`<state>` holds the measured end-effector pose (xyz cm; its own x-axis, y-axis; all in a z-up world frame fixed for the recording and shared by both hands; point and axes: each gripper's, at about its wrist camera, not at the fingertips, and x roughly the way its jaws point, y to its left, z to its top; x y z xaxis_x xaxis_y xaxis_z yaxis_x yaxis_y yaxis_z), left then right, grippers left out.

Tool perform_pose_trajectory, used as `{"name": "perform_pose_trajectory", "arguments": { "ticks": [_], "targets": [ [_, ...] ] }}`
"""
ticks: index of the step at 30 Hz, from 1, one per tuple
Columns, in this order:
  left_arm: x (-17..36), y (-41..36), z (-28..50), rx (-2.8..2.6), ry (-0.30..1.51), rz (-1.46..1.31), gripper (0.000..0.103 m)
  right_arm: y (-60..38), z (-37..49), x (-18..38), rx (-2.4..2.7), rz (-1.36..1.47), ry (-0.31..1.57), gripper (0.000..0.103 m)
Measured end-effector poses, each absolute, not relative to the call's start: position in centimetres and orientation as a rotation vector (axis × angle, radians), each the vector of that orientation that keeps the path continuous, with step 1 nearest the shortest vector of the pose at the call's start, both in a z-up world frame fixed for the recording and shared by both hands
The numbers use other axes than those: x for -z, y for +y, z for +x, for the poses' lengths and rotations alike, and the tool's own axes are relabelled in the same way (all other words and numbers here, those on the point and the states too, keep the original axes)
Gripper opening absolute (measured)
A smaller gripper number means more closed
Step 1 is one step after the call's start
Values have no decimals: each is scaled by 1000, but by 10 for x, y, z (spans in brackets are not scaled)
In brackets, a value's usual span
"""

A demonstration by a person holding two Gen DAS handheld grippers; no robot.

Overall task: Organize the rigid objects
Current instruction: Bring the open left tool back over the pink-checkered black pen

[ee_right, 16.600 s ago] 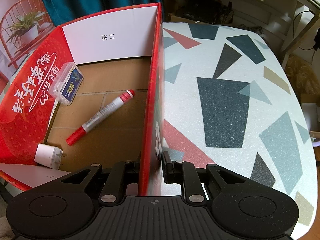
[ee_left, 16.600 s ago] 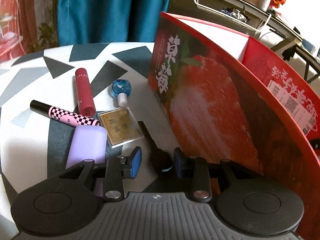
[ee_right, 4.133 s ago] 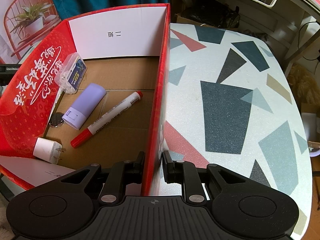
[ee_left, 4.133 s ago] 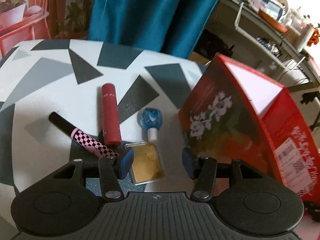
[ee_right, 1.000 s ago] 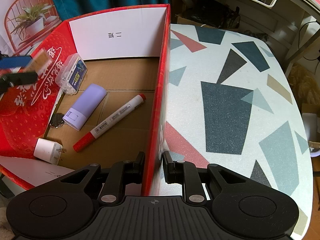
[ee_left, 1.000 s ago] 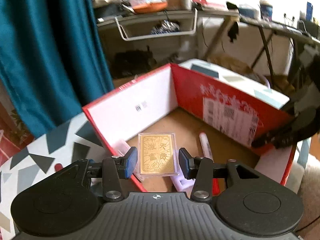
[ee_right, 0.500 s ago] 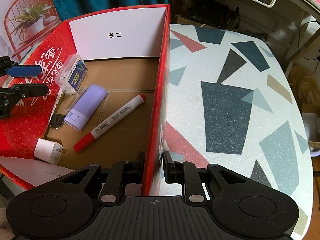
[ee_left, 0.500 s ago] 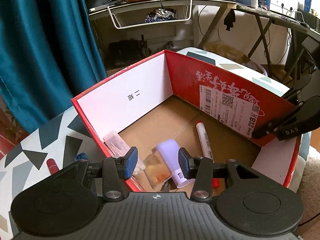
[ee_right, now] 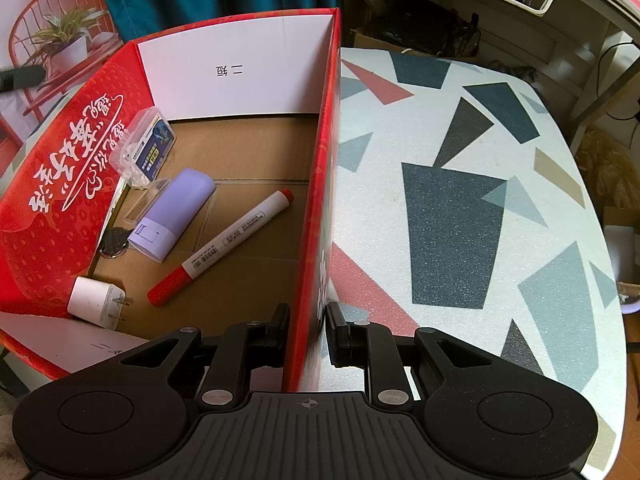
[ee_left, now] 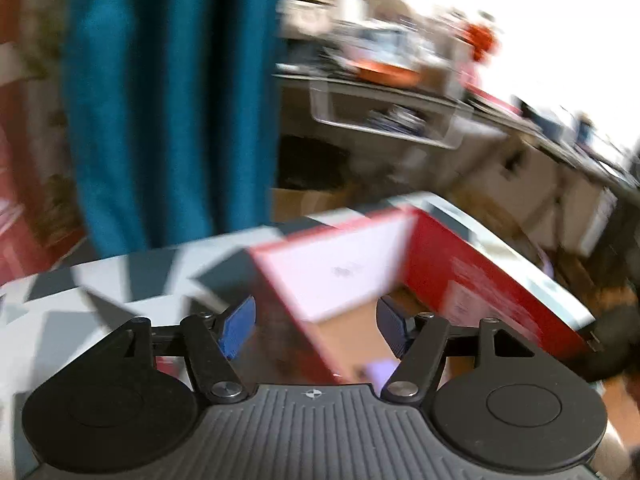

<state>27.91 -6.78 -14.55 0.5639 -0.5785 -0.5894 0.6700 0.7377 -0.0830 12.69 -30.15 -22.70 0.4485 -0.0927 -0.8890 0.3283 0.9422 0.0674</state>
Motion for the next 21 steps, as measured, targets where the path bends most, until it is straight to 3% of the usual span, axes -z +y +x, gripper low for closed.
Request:
{"name": "perform_pose_trajectory", "arguments": {
  "ticks": [7, 9, 13, 21],
  "targets": [
    [176, -4, 343, 350, 772, -25, 67, -302, 127, 227, 264, 244, 1078, 19],
    [193, 4, 354, 271, 818, -42, 61, -302, 127, 227, 264, 245, 1078, 19],
    [227, 7, 373, 153, 894, -18, 54, -301, 127, 227, 264, 246, 1081, 19],
    [258, -1, 393, 71, 953, -59, 54, -301, 127, 228, 263, 245, 1087, 19]
  ]
}}
